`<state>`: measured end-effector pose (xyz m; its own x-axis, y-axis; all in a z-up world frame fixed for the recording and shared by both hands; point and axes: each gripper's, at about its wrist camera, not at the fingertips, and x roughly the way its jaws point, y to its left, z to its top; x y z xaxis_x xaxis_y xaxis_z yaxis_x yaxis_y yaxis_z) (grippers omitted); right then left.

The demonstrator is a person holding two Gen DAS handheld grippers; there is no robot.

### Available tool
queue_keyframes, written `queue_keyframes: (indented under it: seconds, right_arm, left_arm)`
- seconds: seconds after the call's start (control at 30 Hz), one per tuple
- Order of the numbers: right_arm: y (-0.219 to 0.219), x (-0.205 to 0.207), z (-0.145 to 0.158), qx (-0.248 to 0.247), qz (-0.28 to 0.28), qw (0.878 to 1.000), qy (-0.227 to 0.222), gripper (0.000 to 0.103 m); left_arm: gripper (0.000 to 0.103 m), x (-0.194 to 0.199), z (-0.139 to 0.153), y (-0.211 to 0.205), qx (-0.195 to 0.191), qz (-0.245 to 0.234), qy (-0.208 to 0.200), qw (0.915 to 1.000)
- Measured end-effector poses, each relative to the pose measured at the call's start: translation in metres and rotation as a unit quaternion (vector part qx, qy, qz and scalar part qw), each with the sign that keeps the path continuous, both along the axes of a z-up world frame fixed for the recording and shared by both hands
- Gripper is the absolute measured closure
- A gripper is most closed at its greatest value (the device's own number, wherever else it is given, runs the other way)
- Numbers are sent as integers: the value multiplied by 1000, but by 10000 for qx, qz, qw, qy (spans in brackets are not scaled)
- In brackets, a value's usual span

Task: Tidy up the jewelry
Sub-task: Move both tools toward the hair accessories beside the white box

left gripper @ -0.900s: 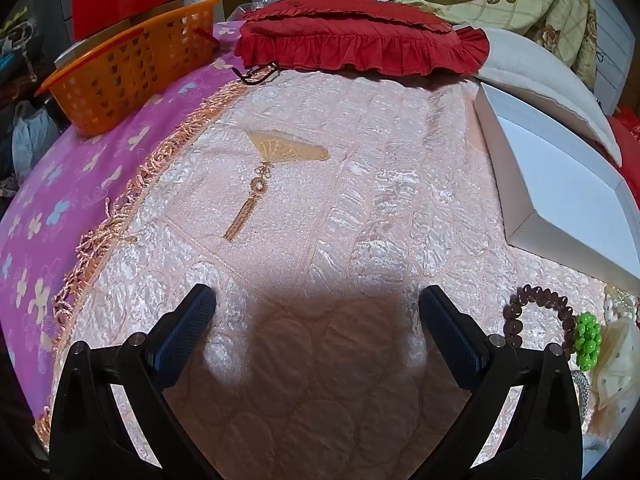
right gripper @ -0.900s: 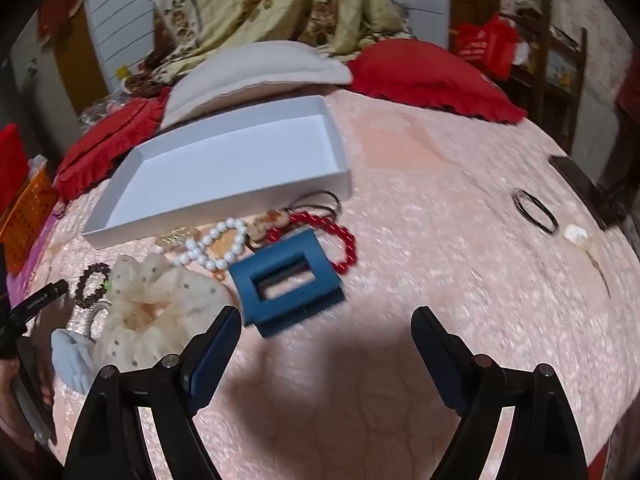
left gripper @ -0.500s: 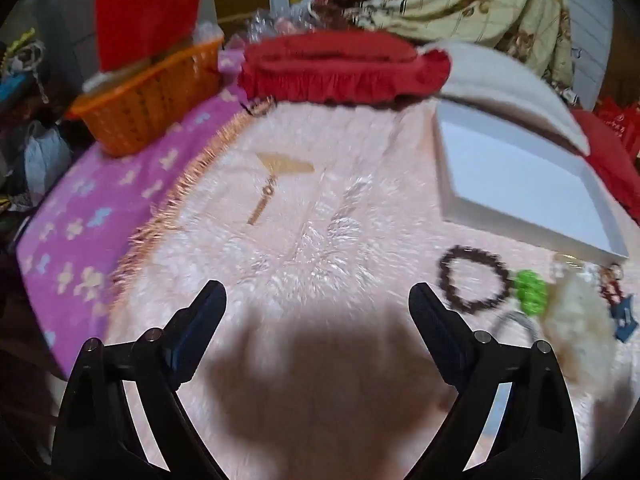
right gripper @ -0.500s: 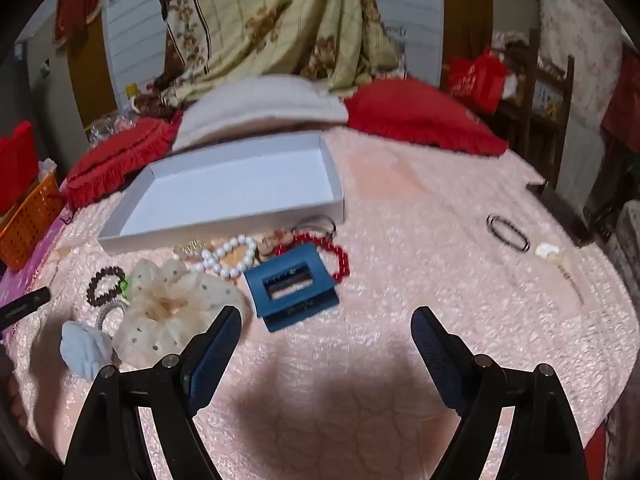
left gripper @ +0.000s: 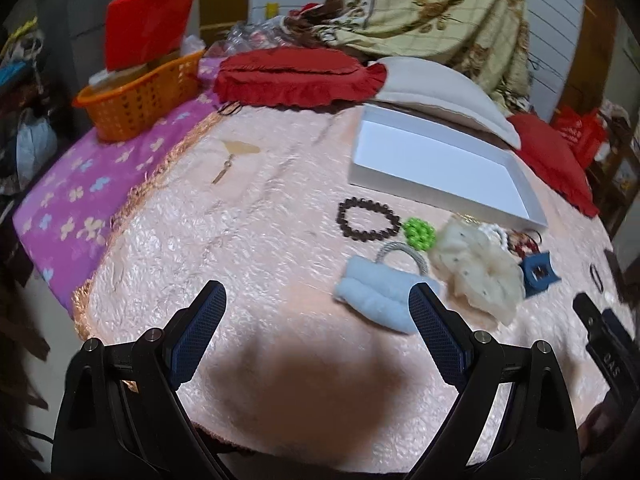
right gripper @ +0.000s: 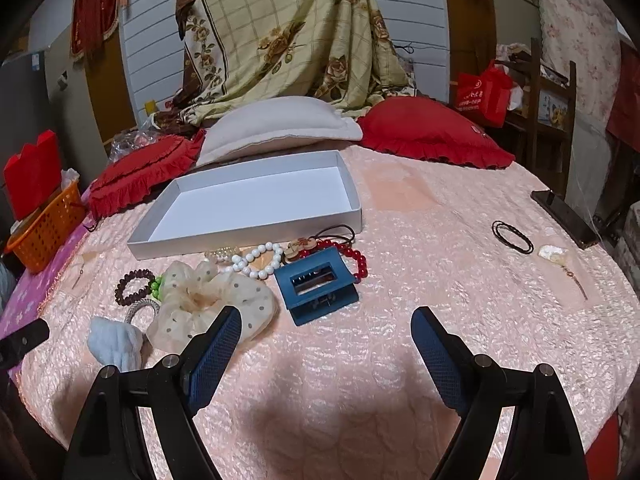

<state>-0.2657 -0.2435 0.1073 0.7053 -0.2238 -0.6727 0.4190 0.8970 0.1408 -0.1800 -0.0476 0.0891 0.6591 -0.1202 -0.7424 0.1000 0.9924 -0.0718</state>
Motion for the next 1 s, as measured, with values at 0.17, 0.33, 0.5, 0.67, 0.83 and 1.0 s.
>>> queue_keyframes:
  seconds: [0.17, 0.33, 0.5, 0.67, 0.83, 1.0]
  right_arm:
    - [1, -3, -2, 101, -69, 9999, 32, 18]
    - [4, -2, -6, 174, -64, 9998, 105, 18]
    - [9, 2, -12, 195, 32, 9995, 234, 18]
    - [10, 7, -18, 277, 103, 9990, 331, 18]
    - [11, 10, -24, 350, 129, 9984, 418, 18]
    - [12, 12, -27, 347, 144, 9982, 464, 18]
  left_arm:
    - [10, -7, 3, -14, 201, -161, 13, 9997]
    - [10, -9, -2, -25, 358, -322, 139, 9987]
    - [10, -10, -4, -31, 589, -380, 111, 9975]
    - [10, -7, -9, -33, 575, -443, 229, 9971]
    - [10, -5, -15, -36, 588, -496, 335, 9965]
    - [10, -4, -17, -40, 664, -548, 359, 9956]
